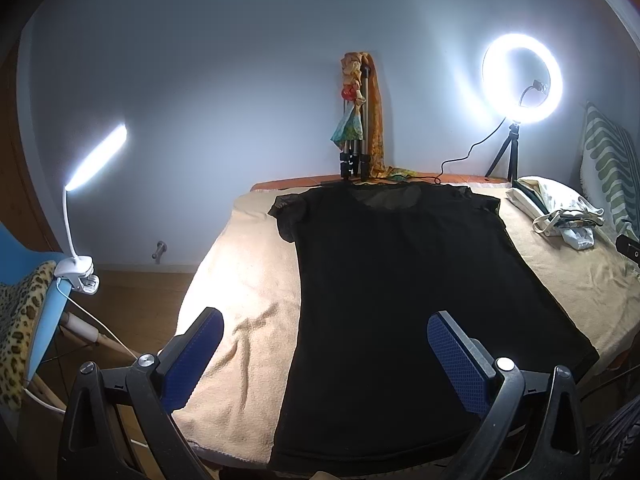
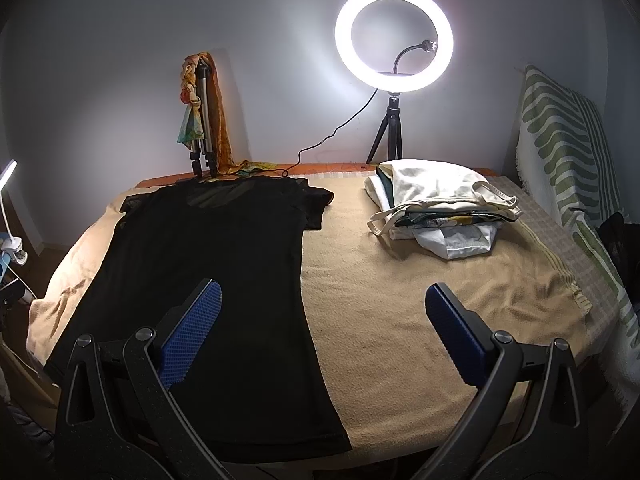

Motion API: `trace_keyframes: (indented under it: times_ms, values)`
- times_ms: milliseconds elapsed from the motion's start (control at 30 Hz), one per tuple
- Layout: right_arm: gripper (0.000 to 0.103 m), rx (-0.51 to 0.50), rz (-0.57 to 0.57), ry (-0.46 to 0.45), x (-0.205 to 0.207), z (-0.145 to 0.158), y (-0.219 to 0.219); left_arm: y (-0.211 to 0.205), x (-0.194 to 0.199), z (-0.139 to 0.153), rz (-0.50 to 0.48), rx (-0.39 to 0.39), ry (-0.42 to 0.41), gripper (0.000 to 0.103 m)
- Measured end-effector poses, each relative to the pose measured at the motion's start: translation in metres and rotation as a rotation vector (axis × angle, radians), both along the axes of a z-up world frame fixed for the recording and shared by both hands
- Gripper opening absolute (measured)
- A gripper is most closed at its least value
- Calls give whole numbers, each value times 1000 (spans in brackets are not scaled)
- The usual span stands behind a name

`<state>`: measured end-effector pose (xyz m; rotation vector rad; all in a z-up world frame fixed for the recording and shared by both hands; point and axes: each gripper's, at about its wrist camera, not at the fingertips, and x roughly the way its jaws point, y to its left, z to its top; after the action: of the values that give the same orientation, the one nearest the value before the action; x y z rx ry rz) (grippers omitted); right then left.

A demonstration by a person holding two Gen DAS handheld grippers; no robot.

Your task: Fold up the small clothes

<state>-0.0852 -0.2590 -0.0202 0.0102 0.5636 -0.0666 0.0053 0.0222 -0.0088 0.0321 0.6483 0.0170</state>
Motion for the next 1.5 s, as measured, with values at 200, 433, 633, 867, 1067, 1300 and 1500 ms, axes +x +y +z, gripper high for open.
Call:
trace_keyframes:
  times_ms: [200, 433, 633, 867, 1067, 1300, 1500]
  values:
    - [103, 5, -2, 1, -1, 0, -2, 1, 1, -1, 3, -4, 6, 103]
    - [103, 8, 1, 1, 0, 0, -1, 1, 1, -3, 3, -5, 8, 103]
    - [103, 7, -1, 2, 0, 0, -1, 1, 1, -4, 3, -6, 6, 103]
    - [103, 6, -2, 1, -1, 0, -2, 1, 0, -4, 5, -9, 5, 103]
    - [103, 5, -3, -1, -1, 0, -3, 2, 0, -4, 6, -12, 4, 103]
    - [103, -1, -10, -11, -2, 3, -5, 2, 0, -4, 7, -13, 3, 103]
    - [103, -10, -15, -18, -2, 3, -2, 2, -1, -5, 7, -13, 3, 103]
